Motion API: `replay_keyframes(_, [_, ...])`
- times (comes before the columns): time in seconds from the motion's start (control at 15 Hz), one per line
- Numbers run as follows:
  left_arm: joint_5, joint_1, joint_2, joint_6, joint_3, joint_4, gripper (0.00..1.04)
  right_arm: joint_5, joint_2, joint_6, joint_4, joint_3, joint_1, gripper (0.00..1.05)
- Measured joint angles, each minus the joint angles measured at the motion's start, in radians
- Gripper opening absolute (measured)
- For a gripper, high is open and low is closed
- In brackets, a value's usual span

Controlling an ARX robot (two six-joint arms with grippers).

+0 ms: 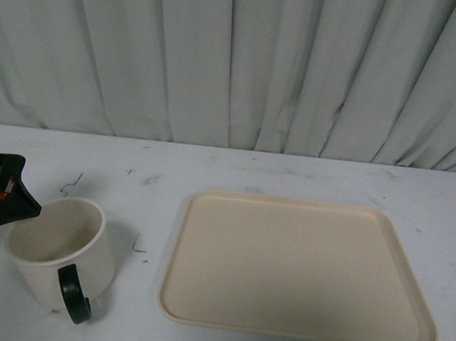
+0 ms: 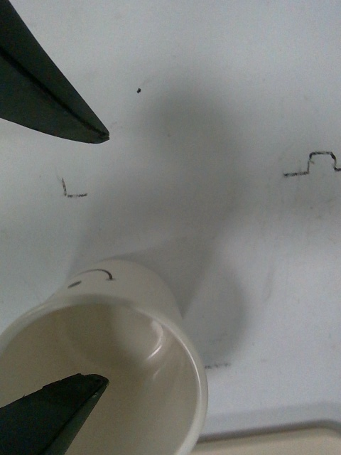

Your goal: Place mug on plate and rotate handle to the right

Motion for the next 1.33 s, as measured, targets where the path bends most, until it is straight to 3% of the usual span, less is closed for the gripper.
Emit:
replay_keyframes(0.33, [-0.019, -0.011, 0.081, -0.006, 0.006, 0.043, 0.97, 0.000, 0.000, 0.000, 0.000, 0.000, 0.000, 0.98])
replay_keyframes(0.4, [-0.031, -0.011, 0.098, -0.008, 0.009, 0.055, 0.84, 0.000, 0.000, 0.000, 0.000, 0.000, 0.000, 0.98])
replay_keyframes(0.53, [-0.035, -0.015, 0.122, -0.034, 0.002, 0.068, 0.50, 0.000, 0.000, 0.000, 0.000, 0.000, 0.000, 0.98])
replay_keyframes(0.8, [-0.042, -0.034, 0.079, -0.060, -0.015, 0.037, 0.04, 0.000, 0.000, 0.000, 0.000, 0.000, 0.000, 0.98])
replay_keyframes(1.0, [-0.051, -0.096, -0.069, -0.101, -0.018, -0.009, 0.03, 0.000, 0.000, 0.000, 0.000, 0.000, 0.000, 0.98])
replay_keyframes(1.33, [-0.113, -0.439, -0.103, -0.242, 0.085, -0.011, 0.03, 0.000, 0.000, 0.000, 0.000, 0.000, 0.000, 0.98])
